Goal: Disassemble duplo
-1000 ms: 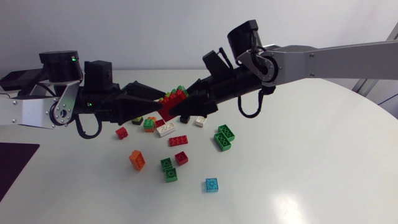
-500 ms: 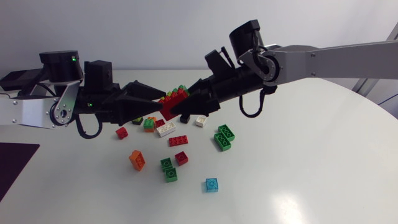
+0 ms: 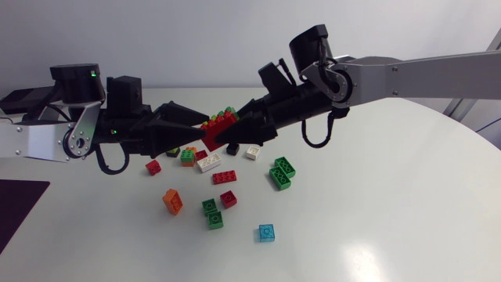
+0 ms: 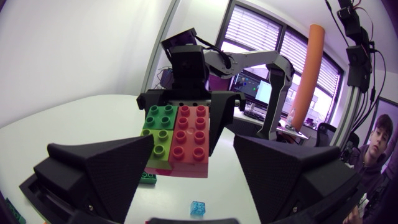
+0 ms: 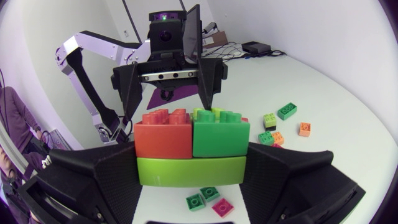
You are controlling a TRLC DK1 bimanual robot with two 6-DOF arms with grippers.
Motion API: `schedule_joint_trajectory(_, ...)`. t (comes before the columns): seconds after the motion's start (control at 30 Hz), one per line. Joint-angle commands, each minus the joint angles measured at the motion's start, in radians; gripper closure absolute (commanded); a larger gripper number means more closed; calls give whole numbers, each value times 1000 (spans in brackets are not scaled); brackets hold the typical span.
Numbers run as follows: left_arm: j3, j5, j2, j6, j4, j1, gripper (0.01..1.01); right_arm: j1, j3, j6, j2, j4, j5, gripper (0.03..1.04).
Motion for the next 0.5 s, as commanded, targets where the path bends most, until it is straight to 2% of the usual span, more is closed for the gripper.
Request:
schedule_joint_trajectory(0.0,-12,-20,19,15,11,0,138,-1,1,16,-50,3,-36,590)
schedule_joint_trajectory(0.47,-5,-86,25,20,11,5,138,2,-2,20,-60,3,-36,590)
